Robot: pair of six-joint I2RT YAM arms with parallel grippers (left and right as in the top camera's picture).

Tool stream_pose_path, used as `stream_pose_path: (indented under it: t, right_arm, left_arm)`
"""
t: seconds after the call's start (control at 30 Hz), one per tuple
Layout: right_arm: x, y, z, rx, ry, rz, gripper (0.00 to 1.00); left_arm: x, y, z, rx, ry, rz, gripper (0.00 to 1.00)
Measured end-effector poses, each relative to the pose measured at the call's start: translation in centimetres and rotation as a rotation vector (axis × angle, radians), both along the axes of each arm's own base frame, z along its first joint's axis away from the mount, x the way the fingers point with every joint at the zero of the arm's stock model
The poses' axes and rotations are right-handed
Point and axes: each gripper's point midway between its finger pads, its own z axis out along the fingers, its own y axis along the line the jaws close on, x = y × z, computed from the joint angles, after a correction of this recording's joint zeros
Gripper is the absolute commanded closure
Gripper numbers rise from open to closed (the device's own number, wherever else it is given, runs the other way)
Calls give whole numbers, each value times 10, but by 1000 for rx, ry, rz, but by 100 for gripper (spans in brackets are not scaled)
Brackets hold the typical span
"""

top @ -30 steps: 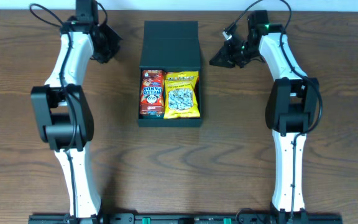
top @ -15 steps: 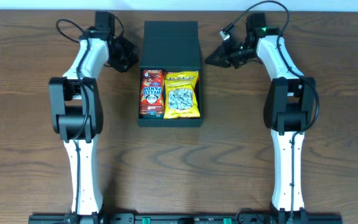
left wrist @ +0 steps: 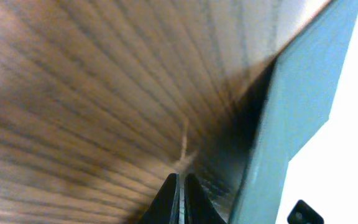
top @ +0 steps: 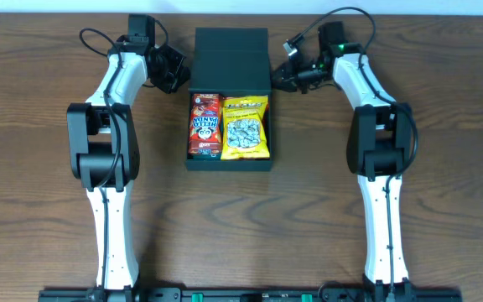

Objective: Pack container
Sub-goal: 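Push the lid forward and down with both grippers to close it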

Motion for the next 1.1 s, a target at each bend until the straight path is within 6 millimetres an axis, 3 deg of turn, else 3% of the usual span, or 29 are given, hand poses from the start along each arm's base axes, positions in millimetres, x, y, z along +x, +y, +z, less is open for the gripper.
stream_pose_path:
  t: [0.4, 0.8, 1.1]
  right_arm:
    - [8, 11, 22, 121, -71, 29, 99]
    - [6, 9, 63, 337, -177, 122, 99]
    - [2, 9, 70, 379, -148, 135, 99]
  left_arm:
    - [13, -1, 13, -48, -83, -29, 94]
    - [17, -5, 30, -120, -201, -152, 94]
    - [14, -4, 42, -168, -281, -248, 94]
